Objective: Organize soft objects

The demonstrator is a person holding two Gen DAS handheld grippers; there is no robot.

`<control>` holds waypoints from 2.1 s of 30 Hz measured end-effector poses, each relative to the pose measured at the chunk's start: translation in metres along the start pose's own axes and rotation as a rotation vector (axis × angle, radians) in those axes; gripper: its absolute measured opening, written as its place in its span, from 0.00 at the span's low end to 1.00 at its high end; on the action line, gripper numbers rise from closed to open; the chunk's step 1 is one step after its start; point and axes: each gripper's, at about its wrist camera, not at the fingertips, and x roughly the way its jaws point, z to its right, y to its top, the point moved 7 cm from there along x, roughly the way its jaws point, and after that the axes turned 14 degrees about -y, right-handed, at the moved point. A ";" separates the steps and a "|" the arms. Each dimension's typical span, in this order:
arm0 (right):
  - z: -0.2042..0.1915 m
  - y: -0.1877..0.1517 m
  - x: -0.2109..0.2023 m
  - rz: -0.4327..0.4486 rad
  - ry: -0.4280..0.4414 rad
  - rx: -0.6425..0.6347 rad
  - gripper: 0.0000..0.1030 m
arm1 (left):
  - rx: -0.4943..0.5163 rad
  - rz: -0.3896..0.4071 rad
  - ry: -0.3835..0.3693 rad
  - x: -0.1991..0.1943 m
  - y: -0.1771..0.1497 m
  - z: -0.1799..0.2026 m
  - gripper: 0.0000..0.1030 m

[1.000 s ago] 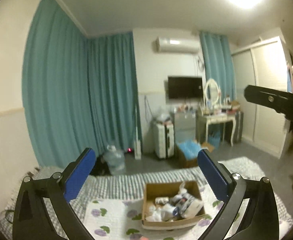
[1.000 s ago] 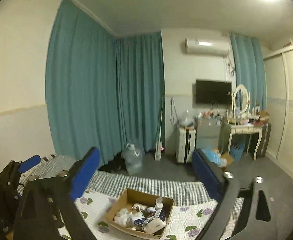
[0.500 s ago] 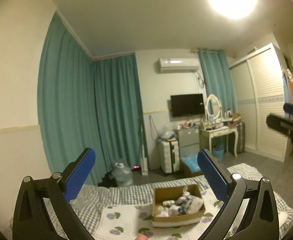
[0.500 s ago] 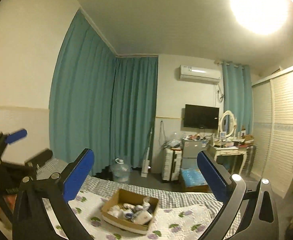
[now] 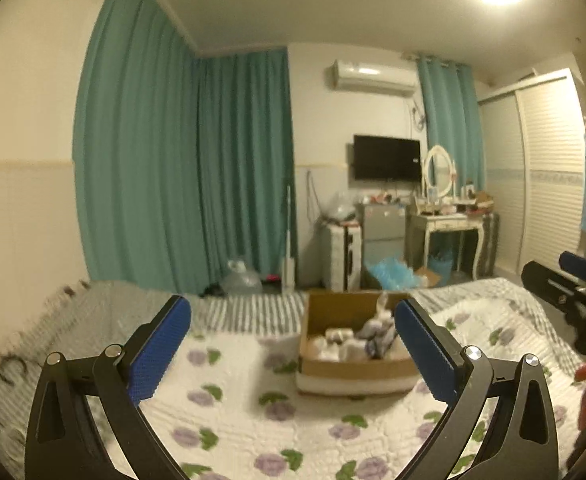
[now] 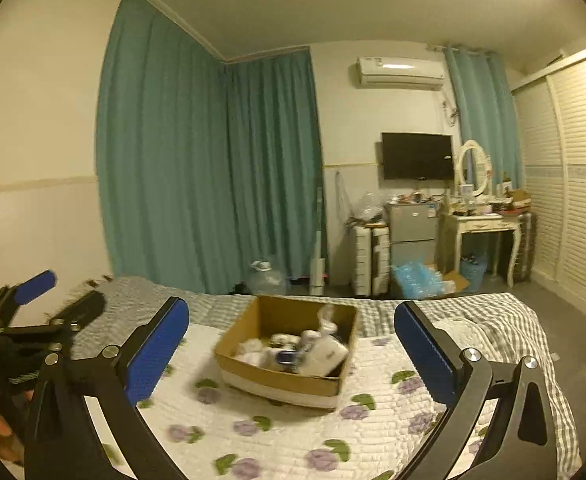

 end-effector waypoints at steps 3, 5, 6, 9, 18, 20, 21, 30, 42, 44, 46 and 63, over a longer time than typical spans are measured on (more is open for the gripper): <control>0.000 -0.026 0.022 -0.009 -0.025 -0.028 1.00 | -0.030 -0.029 -0.006 0.016 -0.028 -0.004 1.00; 0.000 -0.040 0.030 -0.022 -0.030 -0.035 1.00 | -0.032 -0.050 0.004 0.022 -0.049 -0.007 1.00; -0.001 -0.048 0.034 -0.041 -0.037 -0.045 1.00 | -0.030 -0.061 0.012 0.026 -0.060 -0.009 1.00; -0.001 -0.059 0.045 -0.077 -0.032 -0.039 1.00 | 0.019 -0.069 0.049 0.030 -0.080 -0.009 1.00; -0.003 -0.066 0.052 -0.108 -0.025 -0.041 1.00 | 0.005 -0.089 0.056 0.032 -0.095 -0.013 1.00; -0.005 -0.065 0.050 -0.112 -0.026 -0.045 1.00 | -0.006 -0.085 0.047 0.033 -0.097 -0.014 1.00; -0.006 -0.066 0.050 -0.111 -0.028 -0.048 1.00 | -0.005 -0.091 0.041 0.034 -0.097 -0.014 1.00; -0.010 -0.069 0.049 -0.106 -0.025 -0.067 1.00 | -0.014 -0.112 0.026 0.038 -0.101 -0.015 1.00; -0.013 -0.069 0.048 -0.105 -0.034 -0.079 1.00 | -0.018 -0.120 0.023 0.039 -0.104 -0.015 1.00; -0.014 -0.069 0.047 -0.101 -0.038 -0.084 1.00 | -0.011 -0.121 0.023 0.038 -0.104 -0.014 1.00; -0.014 -0.068 0.046 -0.097 -0.041 -0.089 1.00 | -0.013 -0.122 0.018 0.038 -0.104 -0.015 1.00; -0.017 -0.069 0.046 -0.102 -0.045 -0.098 1.00 | -0.010 -0.130 0.011 0.039 -0.106 -0.015 1.00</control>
